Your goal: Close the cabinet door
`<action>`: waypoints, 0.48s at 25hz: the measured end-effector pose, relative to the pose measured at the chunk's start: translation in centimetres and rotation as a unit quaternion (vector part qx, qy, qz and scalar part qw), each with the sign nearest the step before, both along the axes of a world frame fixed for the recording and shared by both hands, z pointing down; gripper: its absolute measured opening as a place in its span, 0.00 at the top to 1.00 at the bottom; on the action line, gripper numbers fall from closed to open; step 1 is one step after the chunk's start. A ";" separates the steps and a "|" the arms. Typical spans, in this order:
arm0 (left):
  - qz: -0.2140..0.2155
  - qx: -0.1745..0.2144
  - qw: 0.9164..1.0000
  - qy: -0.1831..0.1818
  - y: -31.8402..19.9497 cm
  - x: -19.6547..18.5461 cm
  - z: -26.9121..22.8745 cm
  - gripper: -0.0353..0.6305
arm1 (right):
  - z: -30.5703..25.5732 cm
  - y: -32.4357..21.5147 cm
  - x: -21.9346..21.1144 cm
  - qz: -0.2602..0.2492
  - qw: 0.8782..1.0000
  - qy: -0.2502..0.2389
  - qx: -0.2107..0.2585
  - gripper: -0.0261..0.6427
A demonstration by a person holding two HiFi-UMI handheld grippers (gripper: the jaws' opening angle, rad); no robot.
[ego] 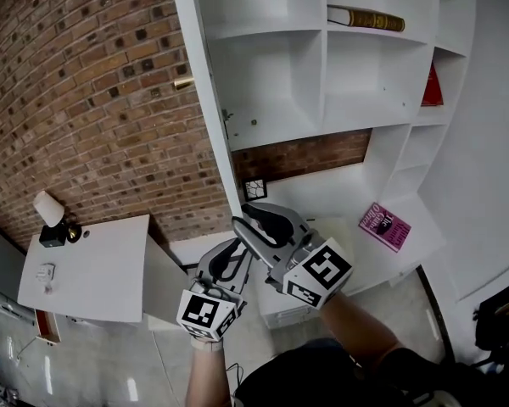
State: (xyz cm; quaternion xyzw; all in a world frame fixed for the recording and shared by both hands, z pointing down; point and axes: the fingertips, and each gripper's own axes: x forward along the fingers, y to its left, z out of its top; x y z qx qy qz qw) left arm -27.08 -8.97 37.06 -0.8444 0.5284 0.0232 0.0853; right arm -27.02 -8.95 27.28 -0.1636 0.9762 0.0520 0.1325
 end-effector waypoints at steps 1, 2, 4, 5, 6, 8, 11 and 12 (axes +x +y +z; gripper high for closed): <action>0.005 0.001 1.000 -0.001 -0.2 0.3 0.1 0.81 | 0.0 -0.1 0.3 0.000 1.000 0.000 -0.001 0.80; 0.011 0.003 1.000 0.000 -0.4 0.6 0.2 0.80 | 0.0 -0.3 0.6 0.001 1.000 0.000 -0.001 0.81; 0.020 0.004 1.000 0.003 -0.8 1.2 0.3 0.79 | -0.1 -0.5 1.3 0.006 1.000 -0.002 -0.002 0.81; 0.023 0.002 1.000 0.003 -0.9 1.5 0.3 0.79 | 0.0 -0.7 1.6 0.009 1.000 -0.003 -0.003 0.81; 0.025 0.000 1.000 0.001 -1.1 1.9 0.2 0.79 | 0.0 -0.9 2.1 0.012 1.000 -0.005 -0.005 0.82; 0.029 -0.002 1.000 -0.005 -1.4 2.8 0.0 0.79 | 0.0 -1.3 3.0 0.013 1.000 -0.011 -0.009 0.82; 0.035 -0.004 0.999 -0.009 -2.1 4.1 0.0 0.80 | 0.0 -2.0 4.4 0.016 1.000 -0.017 -0.013 0.83; 0.038 -0.005 0.999 -0.009 -2.3 4.5 0.0 0.80 | 0.1 -2.3 4.8 0.018 1.000 -0.018 -0.013 0.83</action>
